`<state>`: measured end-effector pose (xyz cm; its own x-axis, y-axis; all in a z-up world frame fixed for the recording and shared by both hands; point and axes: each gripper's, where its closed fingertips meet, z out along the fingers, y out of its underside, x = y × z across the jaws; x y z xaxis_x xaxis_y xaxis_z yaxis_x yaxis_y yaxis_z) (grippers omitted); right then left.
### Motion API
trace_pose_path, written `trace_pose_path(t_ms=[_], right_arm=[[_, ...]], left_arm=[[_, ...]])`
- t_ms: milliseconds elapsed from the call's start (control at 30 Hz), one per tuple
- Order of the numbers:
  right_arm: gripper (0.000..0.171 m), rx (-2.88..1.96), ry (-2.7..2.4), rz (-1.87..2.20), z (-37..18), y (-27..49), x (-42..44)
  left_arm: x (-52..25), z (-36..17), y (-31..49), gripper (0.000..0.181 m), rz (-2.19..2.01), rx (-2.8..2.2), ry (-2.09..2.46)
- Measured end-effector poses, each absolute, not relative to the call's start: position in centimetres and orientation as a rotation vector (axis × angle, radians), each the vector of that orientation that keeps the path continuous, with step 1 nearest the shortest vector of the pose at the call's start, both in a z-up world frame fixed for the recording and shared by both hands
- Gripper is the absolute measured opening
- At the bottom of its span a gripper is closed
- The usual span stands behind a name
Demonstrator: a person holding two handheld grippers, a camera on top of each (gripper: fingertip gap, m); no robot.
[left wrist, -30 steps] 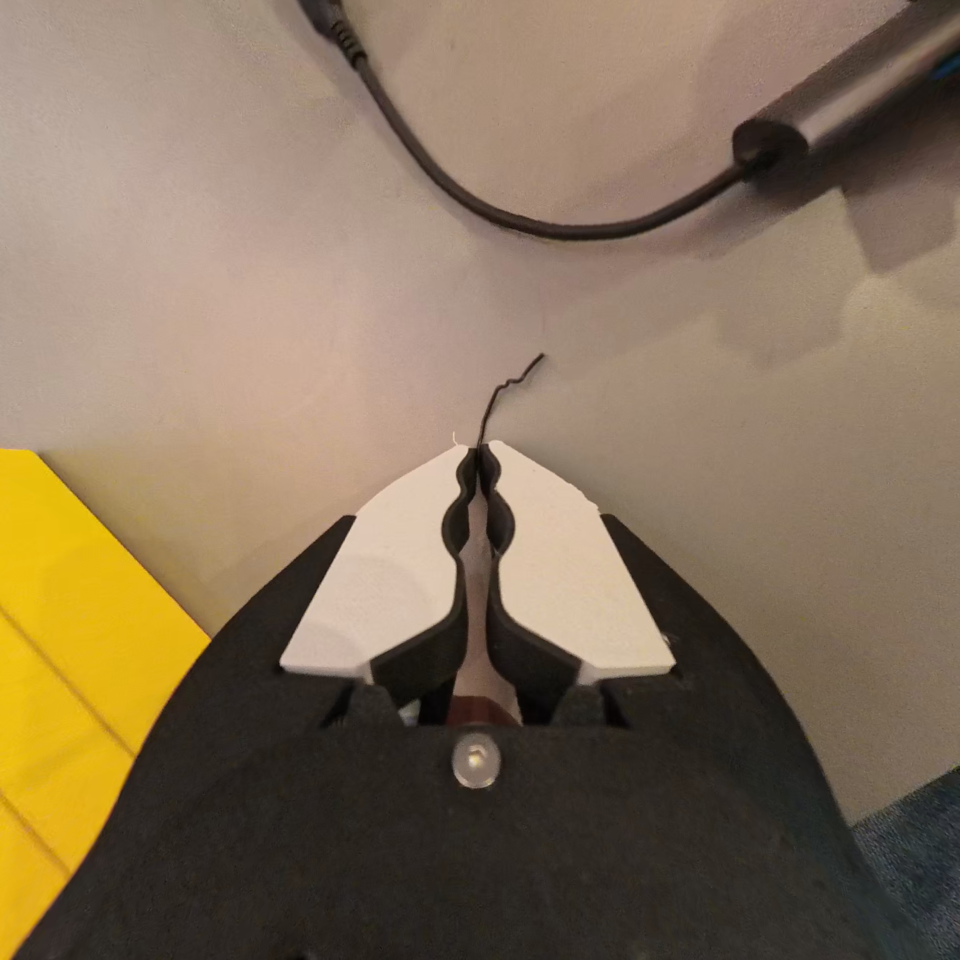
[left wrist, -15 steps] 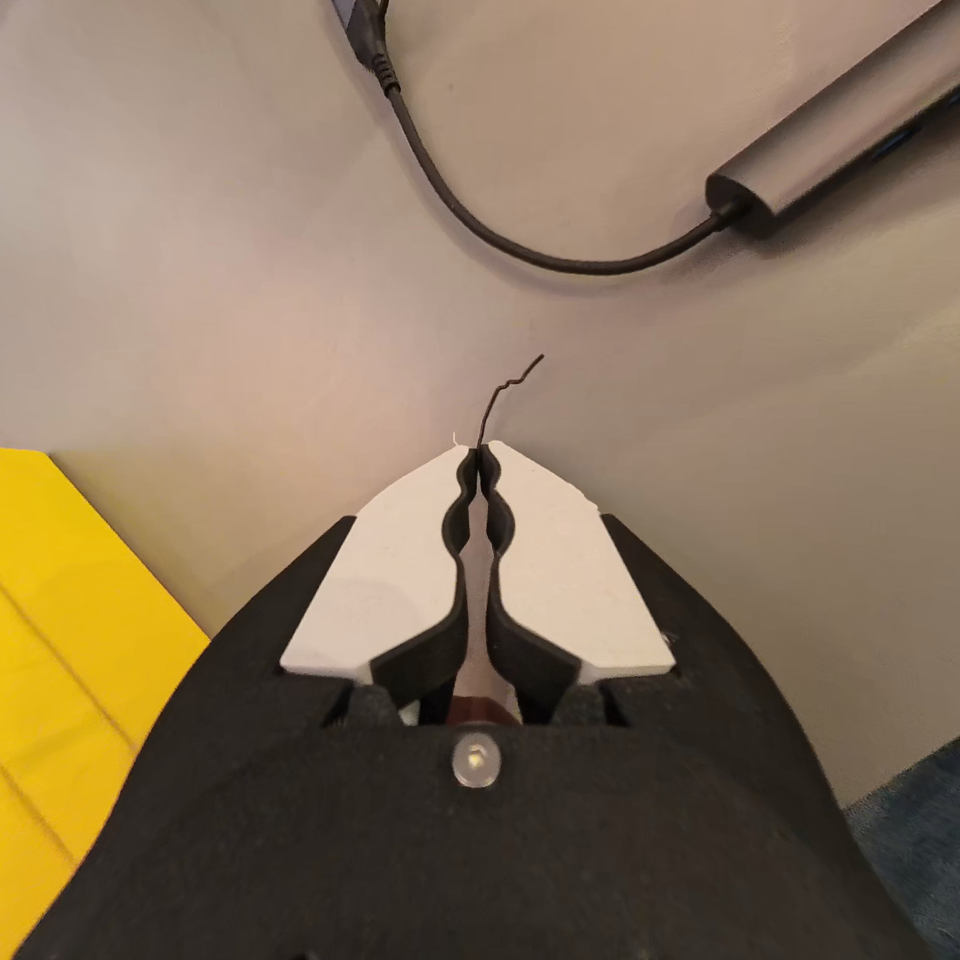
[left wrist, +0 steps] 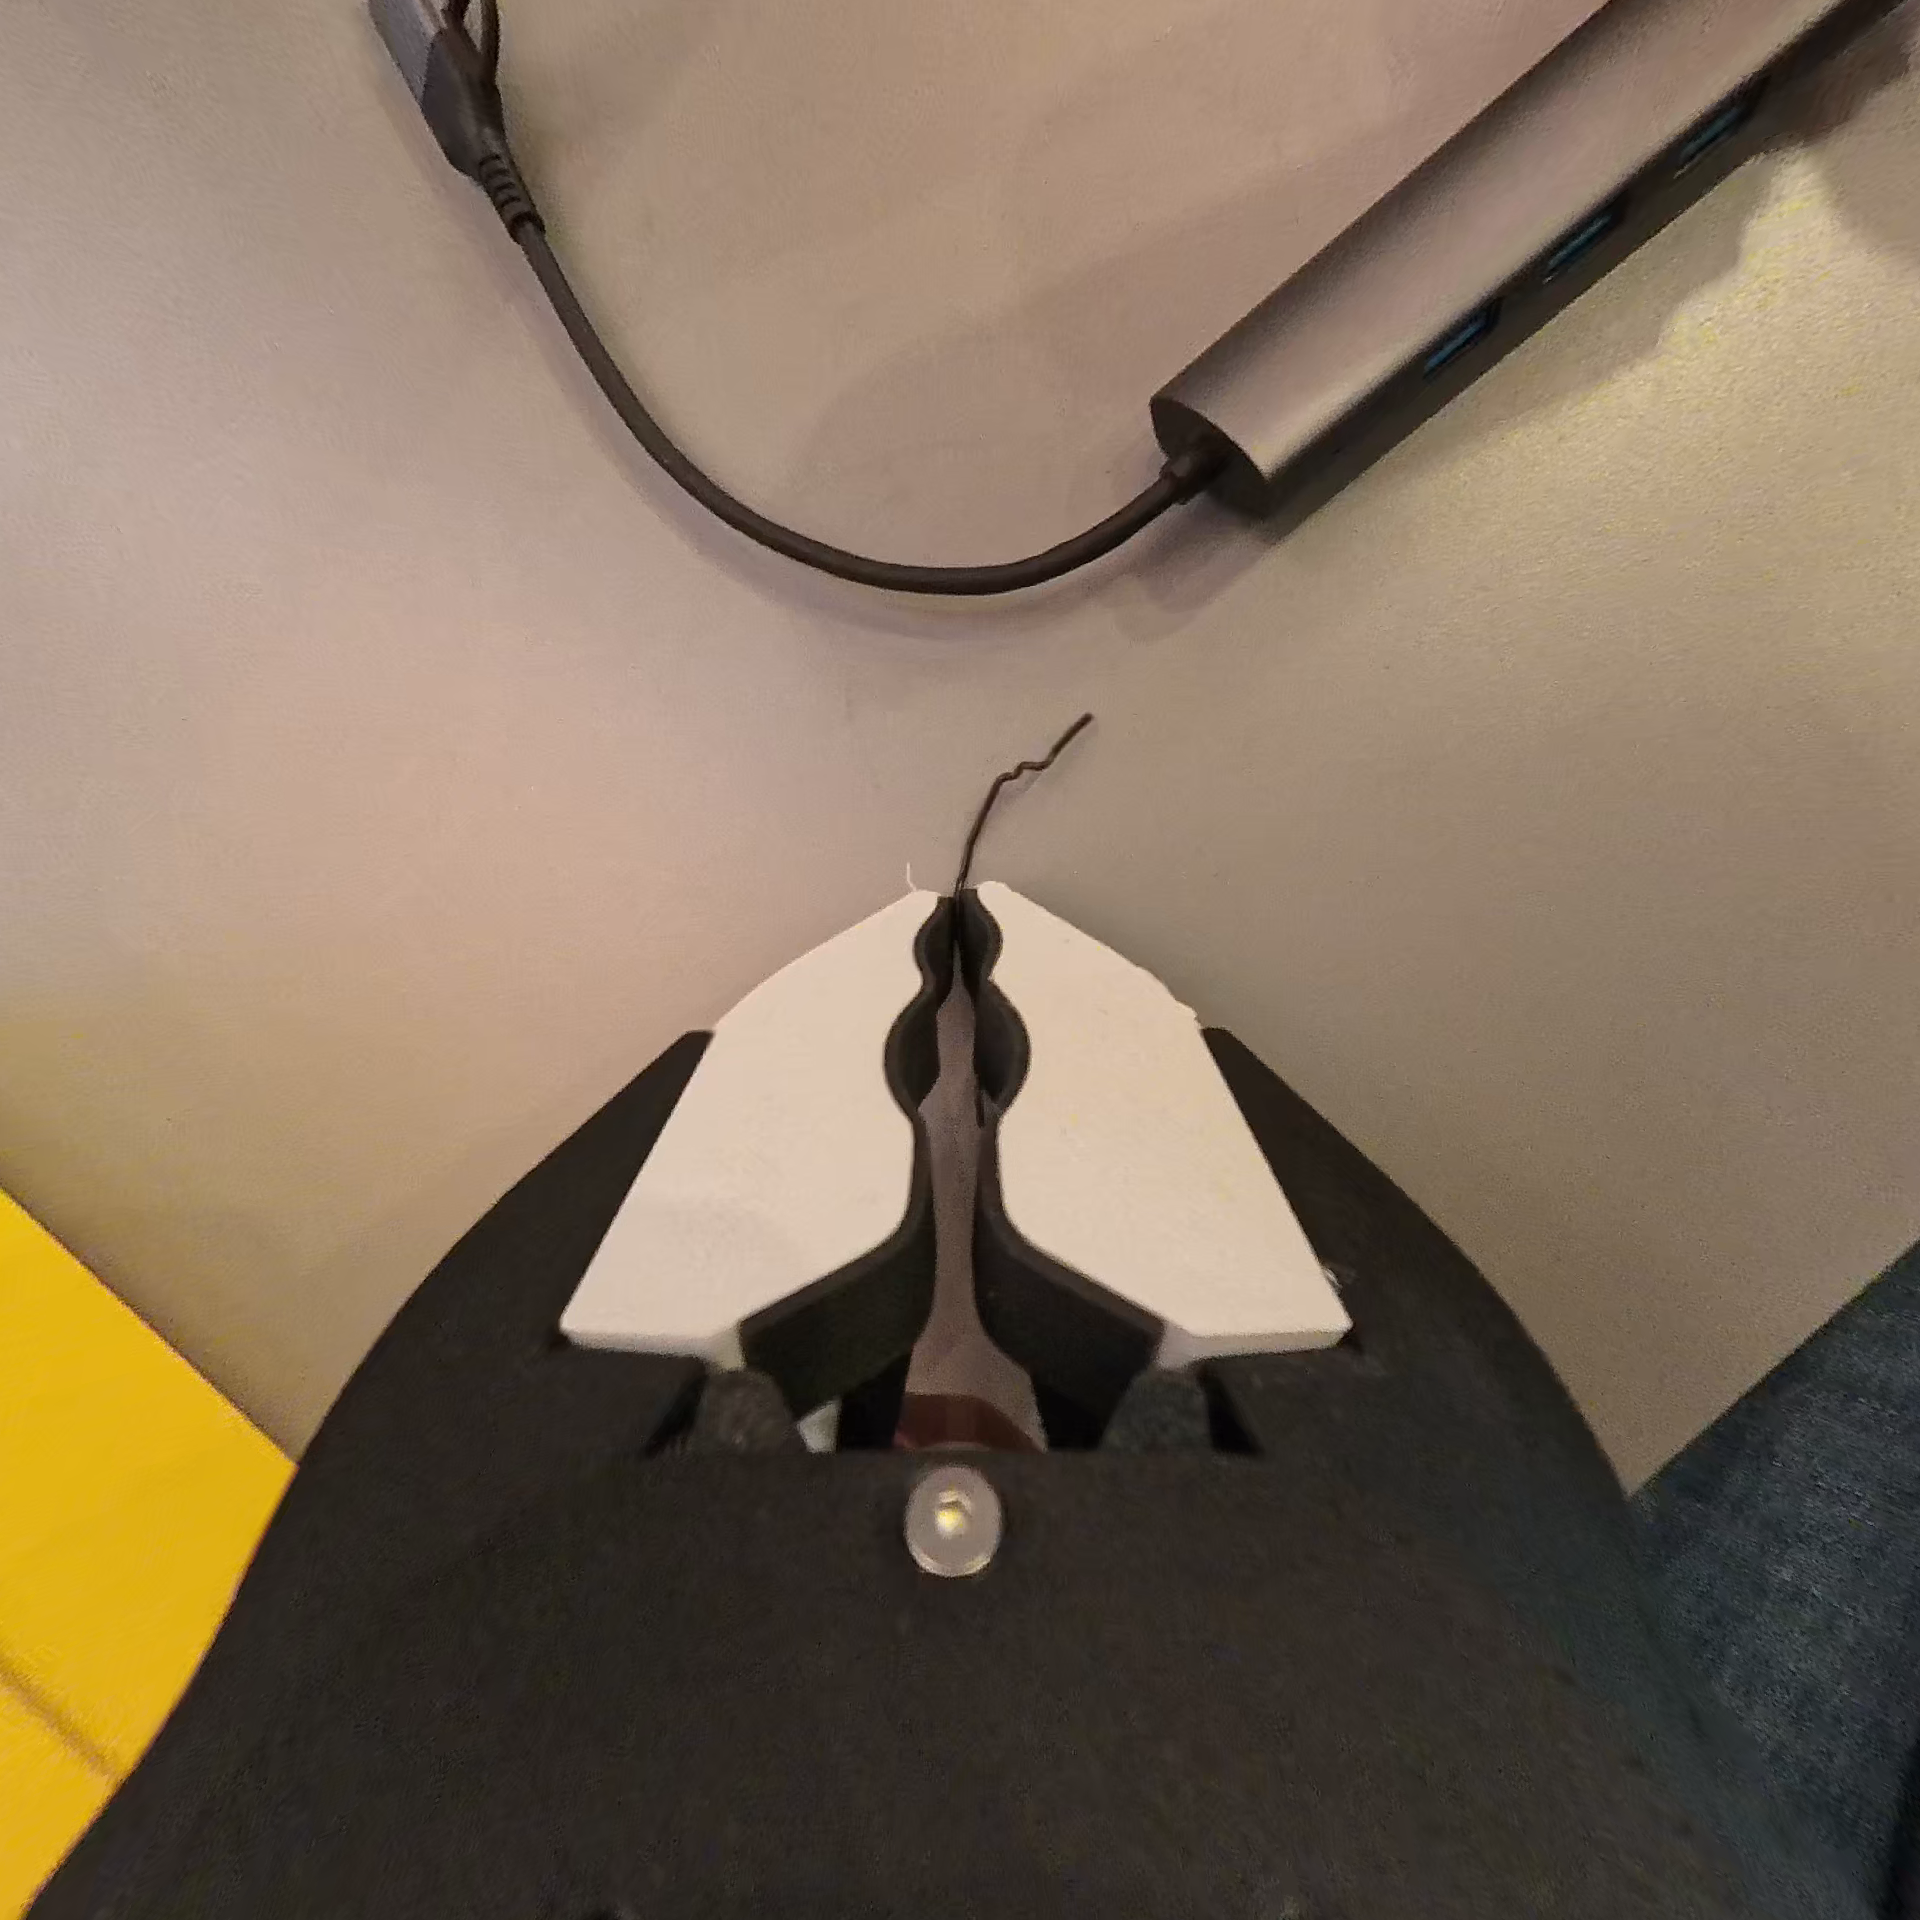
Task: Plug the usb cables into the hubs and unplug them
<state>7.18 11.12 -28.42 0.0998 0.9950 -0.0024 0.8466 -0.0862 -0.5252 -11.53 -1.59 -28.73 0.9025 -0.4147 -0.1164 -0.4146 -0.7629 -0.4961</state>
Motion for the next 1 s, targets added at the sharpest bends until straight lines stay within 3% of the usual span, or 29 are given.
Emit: trace_pose_path(t_ms=[133,233,467,767,867,1000], right_arm=[[0.011,-1.951,-1.819,0.506,-28.4,11.0,6.7],[0.010,-1.936,-1.782,0.515,-28.0,11.3,6.6],[0.008,-1.786,-1.784,0.478,-25.2,11.3,6.3],[0.007,-1.327,-1.896,0.512,-19.0,6.4,1.8],[0.007,-1.164,-1.920,0.520,-17.6,4.3,0.9],[0.008,-1.037,-1.941,0.442,-17.4,3.9,0.8]], left_arm=[[-11.3,-28.7,-1.6,0.001,-0.018,-2.526,0.601],[-11.4,-28.5,-1.5,0.031,-0.022,-2.513,0.581],[-11.4,-25.4,-0.7,0.069,0.008,-2.403,0.569],[-1.8,-15.8,2.8,0.064,-0.457,-2.072,0.584],[-0.2,-15.7,3.5,0.053,-0.632,-2.062,0.512],[0.7,-16.6,3.1,0.013,-0.839,-2.082,0.456]])
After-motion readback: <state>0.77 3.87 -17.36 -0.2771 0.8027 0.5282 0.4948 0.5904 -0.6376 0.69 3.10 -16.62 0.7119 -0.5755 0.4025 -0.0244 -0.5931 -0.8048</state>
